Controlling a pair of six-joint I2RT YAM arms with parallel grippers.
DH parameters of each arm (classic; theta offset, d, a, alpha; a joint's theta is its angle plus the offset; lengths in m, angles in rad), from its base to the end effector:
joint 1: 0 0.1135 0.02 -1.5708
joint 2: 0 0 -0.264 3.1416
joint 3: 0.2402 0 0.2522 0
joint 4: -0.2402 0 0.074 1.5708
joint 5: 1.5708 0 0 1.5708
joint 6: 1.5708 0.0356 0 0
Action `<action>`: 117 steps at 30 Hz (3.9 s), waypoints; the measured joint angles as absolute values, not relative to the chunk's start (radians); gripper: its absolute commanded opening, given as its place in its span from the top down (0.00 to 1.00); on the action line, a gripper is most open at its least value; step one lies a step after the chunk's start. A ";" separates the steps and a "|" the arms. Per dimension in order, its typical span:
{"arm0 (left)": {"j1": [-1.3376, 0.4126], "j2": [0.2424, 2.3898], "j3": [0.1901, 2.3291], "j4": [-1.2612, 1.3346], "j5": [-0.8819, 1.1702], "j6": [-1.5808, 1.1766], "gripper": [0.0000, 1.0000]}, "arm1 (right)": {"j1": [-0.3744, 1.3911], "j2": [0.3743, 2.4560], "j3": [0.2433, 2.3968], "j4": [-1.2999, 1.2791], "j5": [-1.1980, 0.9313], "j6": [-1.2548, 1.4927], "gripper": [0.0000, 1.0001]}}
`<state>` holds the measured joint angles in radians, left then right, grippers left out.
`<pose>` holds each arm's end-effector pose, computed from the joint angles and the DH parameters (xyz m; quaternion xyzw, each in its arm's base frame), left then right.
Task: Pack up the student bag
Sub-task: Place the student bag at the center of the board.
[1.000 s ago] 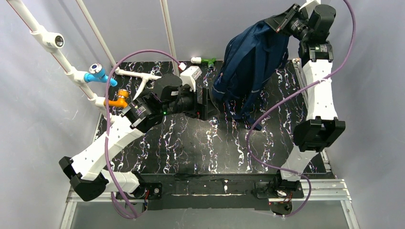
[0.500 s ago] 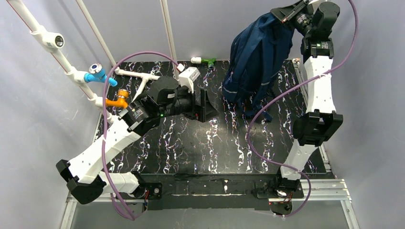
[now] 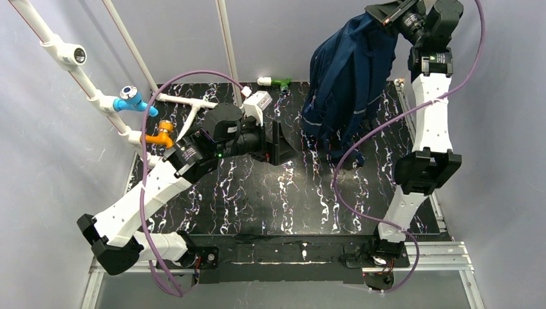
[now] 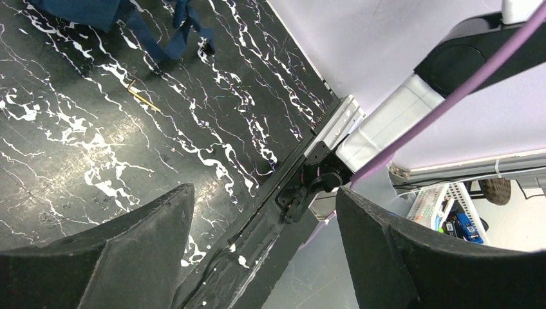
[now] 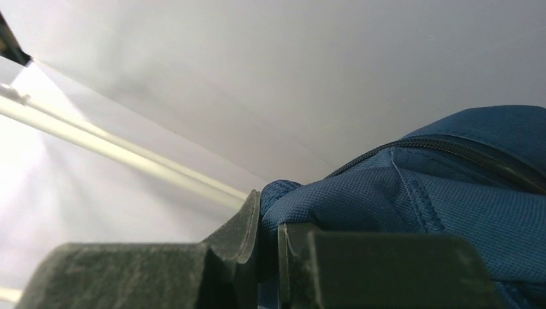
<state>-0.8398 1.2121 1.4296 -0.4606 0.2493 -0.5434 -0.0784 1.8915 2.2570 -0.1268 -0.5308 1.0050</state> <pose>0.1663 -0.1986 0.4460 0.1912 0.7616 -0.4653 0.4084 0.4124 -0.0143 0.5324 0.1307 0.6172 0.4841 0.6063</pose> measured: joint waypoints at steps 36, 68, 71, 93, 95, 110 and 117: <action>-0.833 1.217 1.371 -0.402 0.332 -0.562 0.19 | -0.123 1.376 1.721 -0.302 -0.373 0.651 0.02; -0.799 2.173 2.184 -0.129 0.219 -0.133 0.51 | -0.136 1.320 1.605 -0.363 -0.543 0.413 0.99; -0.798 2.191 2.193 -0.111 0.226 -0.107 1.00 | -0.137 1.320 1.598 -0.350 -0.551 0.415 0.99; -0.988 1.632 1.641 -0.211 -0.334 -0.204 1.00 | 0.146 1.656 1.902 -0.194 -0.653 0.661 0.92; -0.985 1.592 1.548 -0.144 -0.334 -0.221 1.00 | 0.146 1.551 1.699 -0.070 -0.622 0.678 0.78; -0.989 1.414 1.308 -0.102 -0.333 -0.314 1.00 | 0.165 1.361 1.674 -0.490 -0.483 0.460 0.02; -0.987 1.414 1.314 -0.117 -0.334 -0.331 0.82 | 0.161 1.316 1.732 -0.572 -0.487 0.462 0.02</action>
